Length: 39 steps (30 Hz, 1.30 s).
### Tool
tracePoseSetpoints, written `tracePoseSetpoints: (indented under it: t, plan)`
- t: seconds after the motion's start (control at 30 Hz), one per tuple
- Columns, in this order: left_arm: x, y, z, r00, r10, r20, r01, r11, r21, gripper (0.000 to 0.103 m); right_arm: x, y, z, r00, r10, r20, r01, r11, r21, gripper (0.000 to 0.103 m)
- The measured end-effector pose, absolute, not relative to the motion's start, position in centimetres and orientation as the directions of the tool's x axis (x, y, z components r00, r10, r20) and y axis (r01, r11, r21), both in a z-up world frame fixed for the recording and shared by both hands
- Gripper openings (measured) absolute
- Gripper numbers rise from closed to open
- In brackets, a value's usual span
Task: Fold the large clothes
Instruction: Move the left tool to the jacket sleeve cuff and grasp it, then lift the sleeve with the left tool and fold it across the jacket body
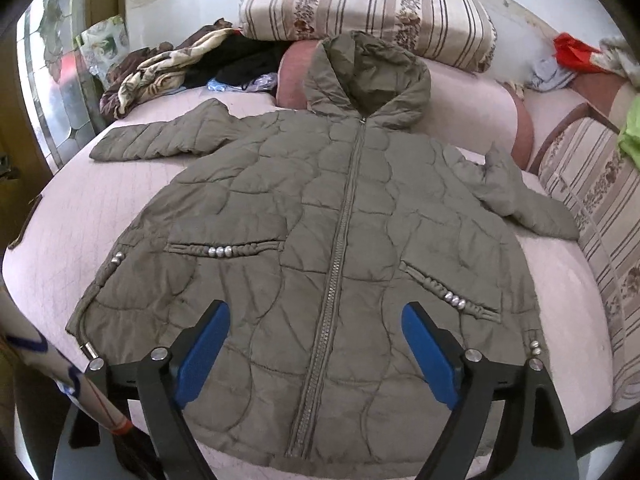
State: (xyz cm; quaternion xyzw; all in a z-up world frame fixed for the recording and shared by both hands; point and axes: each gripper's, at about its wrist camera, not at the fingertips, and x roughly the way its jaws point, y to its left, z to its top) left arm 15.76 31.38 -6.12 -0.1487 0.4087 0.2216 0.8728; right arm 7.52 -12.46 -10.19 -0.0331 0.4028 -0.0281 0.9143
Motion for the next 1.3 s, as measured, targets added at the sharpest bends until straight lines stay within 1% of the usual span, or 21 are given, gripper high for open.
tracePoseSetpoints:
  t: [0.07, 0.13, 0.2, 0.33, 0.43, 0.6, 0.63, 0.7, 0.8, 0.93, 1.07, 1.1, 1.13, 1.17, 1.2, 1.3]
  plan:
    - [17.8, 32.6, -7.1, 0.551, 0.241, -0.799, -0.524, 0.845, -0.107, 0.099, 8.3, -12.8, -10.7, 0.656, -0.071, -0.752, 0.026, 0.997, -0.071, 0.082]
    - [19.7, 33.6, -8.0, 0.538, 0.211, -0.816, -0.537, 0.832, -0.138, 0.087, 8.9, -13.0, -11.1, 0.642, -0.066, -0.763, 0.028, 0.998, -0.063, 0.075]
    - [21.8, 34.8, -9.3, 0.517, 0.181, -0.837, -0.561, 0.810, -0.171, 0.082, 9.3, -13.3, -11.5, 0.633, -0.064, -0.771, 0.029, 0.998, -0.059, 0.074]
    - [25.8, 36.4, -11.4, 0.518, 0.121, -0.847, -0.577, 0.780, -0.242, 0.082, 9.9, -14.0, -12.2, 0.620, -0.081, -0.780, 0.059, 0.997, -0.056, 0.074]
    - [29.5, 37.7, -13.0, 0.528, 0.054, -0.847, -0.572, 0.760, -0.308, 0.082, 10.6, -14.8, -13.0, 0.599, -0.083, -0.796, 0.088, 0.995, -0.038, 0.074]
    - [34.8, 39.9, -16.4, 0.545, -0.088, -0.834, -0.585, 0.672, -0.454, 0.082, 11.9, -15.7, -14.5, 0.560, -0.096, -0.823, 0.128, 0.991, -0.028, 0.074]
    - [35.8, 40.3, -17.3, 0.548, -0.125, -0.827, -0.589, 0.645, -0.487, 0.080, 12.0, -15.8, -14.7, 0.555, -0.100, -0.826, 0.131, 0.991, -0.033, 0.074]
    - [36.9, 40.5, -18.6, 0.550, -0.152, -0.821, -0.607, 0.603, -0.518, 0.075, 12.3, -15.9, -15.2, 0.546, -0.108, -0.831, 0.135, 0.990, -0.040, 0.074]
    - [38.5, 40.4, -18.6, 0.589, -0.113, -0.800, -0.607, 0.593, -0.530, 0.075, 12.8, -16.4, -15.7, 0.532, -0.122, -0.838, 0.142, 0.988, -0.054, 0.074]
    - [41.2, 40.1, -18.9, 0.617, -0.161, -0.771, -0.574, 0.578, -0.580, 0.075, 13.4, -16.8, -16.0, 0.533, -0.141, -0.835, 0.149, 0.986, -0.072, 0.075]
    - [43.1, 39.7, -18.9, 0.620, -0.128, -0.774, -0.592, 0.572, -0.568, 0.075, 13.8, -17.0, -16.2, 0.534, -0.167, -0.829, 0.146, 0.984, -0.104, 0.075]
    - [43.8, 39.3, -18.7, 0.607, -0.105, -0.788, -0.600, 0.589, -0.541, 0.070, 13.8, -17.0, -16.3, 0.535, -0.169, -0.828, 0.145, 0.984, -0.107, 0.075]
    - [44.2, 38.9, -18.5, 0.593, -0.087, -0.800, -0.602, 0.612, -0.513, 0.052, 13.8, -17.1, -16.4, 0.535, -0.172, -0.827, 0.145, 0.983, -0.110, 0.075]
    - [44.7, 38.5, -18.4, 0.572, -0.079, -0.816, -0.595, 0.645, -0.479, 0.040, 13.8, -17.2, -16.5, 0.534, -0.176, -0.827, 0.148, 0.982, -0.114, 0.075]
    - [45.2, 38.1, -18.5, 0.553, -0.096, -0.828, -0.580, 0.670, -0.465, 0.022, 13.8, -17.4, -16.5, 0.535, -0.176, -0.826, 0.151, 0.982, -0.111, 0.075]
    - [45.2, 37.3, -17.7, 0.561, -0.124, -0.818, -0.556, 0.676, -0.484, 0.014, 13.7, -18.0, -16.4, 0.542, -0.168, -0.823, 0.162, 0.982, -0.094, 0.075]
